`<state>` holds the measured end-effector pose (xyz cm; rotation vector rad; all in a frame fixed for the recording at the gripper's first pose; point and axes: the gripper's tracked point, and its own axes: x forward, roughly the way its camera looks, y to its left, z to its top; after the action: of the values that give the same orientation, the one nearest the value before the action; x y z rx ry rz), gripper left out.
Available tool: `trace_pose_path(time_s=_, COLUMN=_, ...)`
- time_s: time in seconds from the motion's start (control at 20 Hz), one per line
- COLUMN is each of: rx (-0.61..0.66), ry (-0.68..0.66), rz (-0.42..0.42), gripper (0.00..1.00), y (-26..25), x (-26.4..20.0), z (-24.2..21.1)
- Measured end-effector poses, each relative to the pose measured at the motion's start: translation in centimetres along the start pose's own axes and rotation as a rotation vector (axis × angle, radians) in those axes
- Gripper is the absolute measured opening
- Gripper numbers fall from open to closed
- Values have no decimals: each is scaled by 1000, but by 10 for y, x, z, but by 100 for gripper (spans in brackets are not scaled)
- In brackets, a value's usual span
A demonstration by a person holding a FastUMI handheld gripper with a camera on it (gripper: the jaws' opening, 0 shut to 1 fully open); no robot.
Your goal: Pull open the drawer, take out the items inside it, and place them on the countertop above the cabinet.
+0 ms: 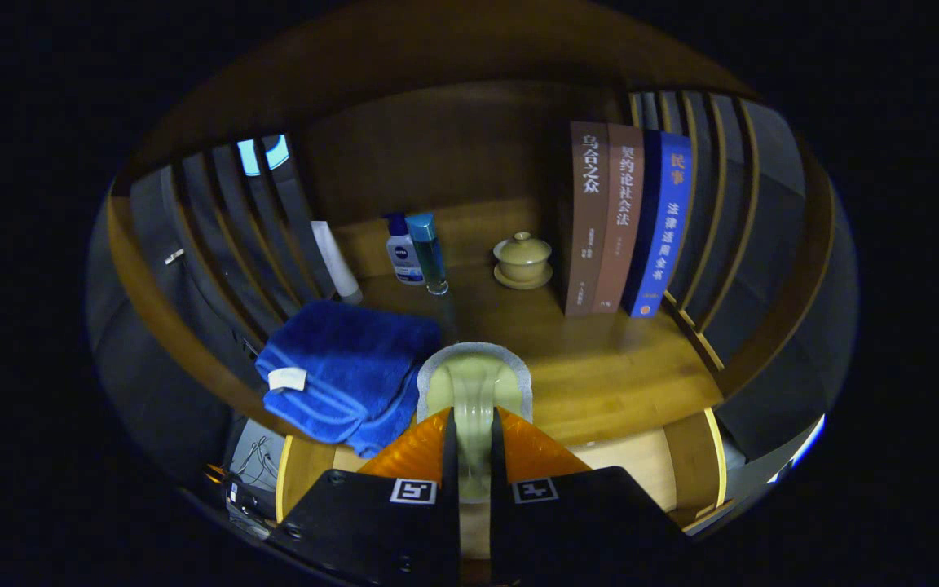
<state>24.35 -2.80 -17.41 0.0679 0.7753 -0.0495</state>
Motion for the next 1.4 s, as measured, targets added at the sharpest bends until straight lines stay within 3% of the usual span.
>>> trace_pose_path(time_s=0.4, rx=-1, ry=113, rz=-35, gripper=19, y=-6, x=82, z=27)
trace_pose_path(time_s=0.6, rx=1, ry=165, rz=-52, gripper=19, y=-8, x=103, z=22)
trace_pose_path(time_s=0.7, rx=10, ry=166, rz=-53, gripper=24, y=-10, x=105, z=21)
trace_pose_path(time_s=0.75, rx=19, ry=159, rz=-49, gripper=27, y=-8, x=103, z=25)
trace_pose_path(time_s=1.25, rx=27, ry=99, rz=-30, gripper=100, y=-5, x=74, z=26)
trace_pose_path(time_s=1.4, rx=44, ry=36, rz=-16, gripper=100, y=-2, x=50, z=22)
